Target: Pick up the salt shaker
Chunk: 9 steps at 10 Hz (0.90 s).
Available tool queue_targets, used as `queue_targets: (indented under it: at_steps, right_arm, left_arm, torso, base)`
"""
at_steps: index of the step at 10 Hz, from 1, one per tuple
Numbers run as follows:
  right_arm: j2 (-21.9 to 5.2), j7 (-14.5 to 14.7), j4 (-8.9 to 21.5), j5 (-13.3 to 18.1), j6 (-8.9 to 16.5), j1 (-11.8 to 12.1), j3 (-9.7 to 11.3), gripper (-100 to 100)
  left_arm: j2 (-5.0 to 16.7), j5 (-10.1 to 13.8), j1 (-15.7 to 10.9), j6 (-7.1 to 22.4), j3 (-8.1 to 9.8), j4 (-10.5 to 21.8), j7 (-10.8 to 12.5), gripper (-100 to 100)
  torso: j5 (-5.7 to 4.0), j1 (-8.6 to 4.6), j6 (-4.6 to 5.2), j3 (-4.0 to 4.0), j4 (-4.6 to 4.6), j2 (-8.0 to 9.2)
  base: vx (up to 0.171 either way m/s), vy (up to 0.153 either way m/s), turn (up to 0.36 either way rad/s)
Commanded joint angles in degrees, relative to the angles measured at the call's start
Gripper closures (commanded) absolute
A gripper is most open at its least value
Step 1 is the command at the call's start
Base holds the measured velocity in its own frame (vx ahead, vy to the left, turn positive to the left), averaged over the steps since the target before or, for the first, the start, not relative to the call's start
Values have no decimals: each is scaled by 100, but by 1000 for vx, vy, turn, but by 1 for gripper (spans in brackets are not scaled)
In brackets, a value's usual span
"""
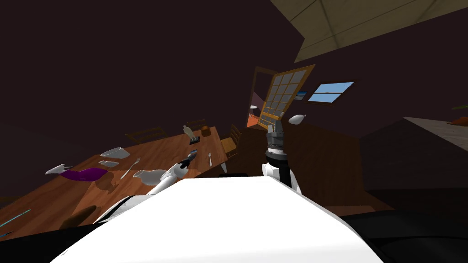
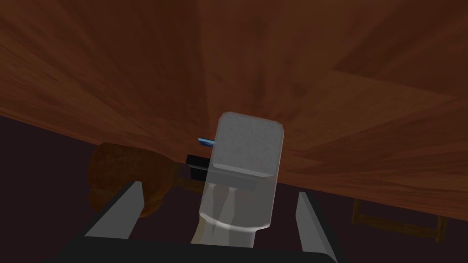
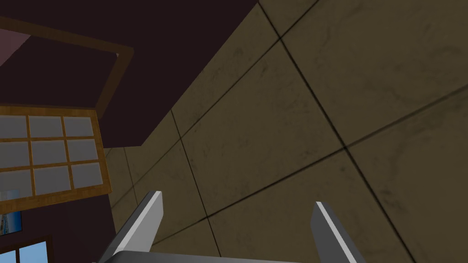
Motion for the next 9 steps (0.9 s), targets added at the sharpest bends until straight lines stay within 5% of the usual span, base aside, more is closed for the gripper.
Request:
queue_targets:
  at_steps: [1,3,4,5,9]
  right_arm:
    - [0,0,0,0,0,0,0,0]
    - [0,0,0,0,0,1,0,0]
    - [0,0,0,0,0,0,0,0]
    - [0,0,0,0,0,1,0,0]
    - [0,0,0,0,0,0,0,0]
  left_arm:
    - [10,-109,286,25,273,-264,81,-100]
    - [59,-142,618,73,390,-489,162,-100]
    - [47,-90,618,141,277,-603,149,-100]
    - [48,-93,644,165,286,-636,161,100]
    - [49,-94,639,161,284,-634,158,100]
  torso:
    - [0,0,0,0,0,0]
    - [1,-1,-3,0,-1,0]
    - [0,-3,0,1,0,1]
    - [0,-3,-2,1,0,2]
    - [1,-3,-3,2,0,4]
  base:
    - [28,7,-237]
    - [20,3,-128]
    - [8,4,-34]
    - [0,0,0]
    - [0,0,0]
